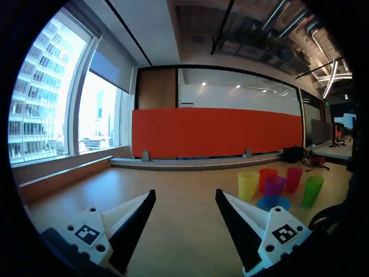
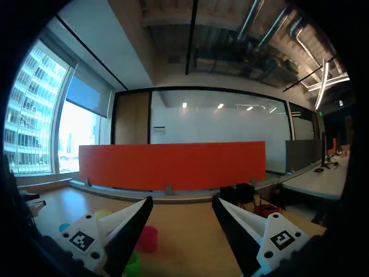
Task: Pour water
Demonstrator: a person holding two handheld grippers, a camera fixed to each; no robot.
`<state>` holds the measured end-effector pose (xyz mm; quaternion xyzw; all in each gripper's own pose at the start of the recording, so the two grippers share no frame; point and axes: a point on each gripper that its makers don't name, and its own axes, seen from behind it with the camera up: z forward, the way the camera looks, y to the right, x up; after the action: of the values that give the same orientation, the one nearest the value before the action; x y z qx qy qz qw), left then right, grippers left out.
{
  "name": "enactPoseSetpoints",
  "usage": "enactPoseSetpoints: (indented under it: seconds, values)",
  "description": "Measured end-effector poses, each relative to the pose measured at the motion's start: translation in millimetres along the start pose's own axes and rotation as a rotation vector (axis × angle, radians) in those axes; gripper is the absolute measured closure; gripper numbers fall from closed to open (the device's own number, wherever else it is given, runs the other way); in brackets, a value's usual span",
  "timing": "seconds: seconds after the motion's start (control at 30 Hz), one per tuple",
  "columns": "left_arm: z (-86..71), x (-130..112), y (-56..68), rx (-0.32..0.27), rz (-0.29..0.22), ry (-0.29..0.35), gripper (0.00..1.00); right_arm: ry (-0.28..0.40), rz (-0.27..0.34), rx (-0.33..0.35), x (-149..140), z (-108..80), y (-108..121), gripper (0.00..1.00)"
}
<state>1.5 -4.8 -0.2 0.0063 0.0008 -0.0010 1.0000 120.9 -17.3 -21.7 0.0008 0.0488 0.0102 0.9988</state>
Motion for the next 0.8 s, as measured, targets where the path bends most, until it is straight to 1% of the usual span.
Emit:
enactPoseSetpoints:
  seconds: [0.37, 0.6, 0.8]
  values:
    - [0.2, -0.6, 0.3, -0.002, 0.001, -0.001, 0.04, 0.003, -0.009, 0.003, -0.6, -1.6, 3.7, 0.01]
    - [0.7, -0.1, 0.6, -0.002, 0.001, -0.002, 0.04, 0.014, -0.036, 0.024, -0.6, -1.9, 1.2, 0.01]
    - [0.4, -0.4, 0.9, -0.001, 0.002, -0.002, 0.04, 0.025, -0.069, 0.036, -4.6, 1.8, 1.0, 0.0]
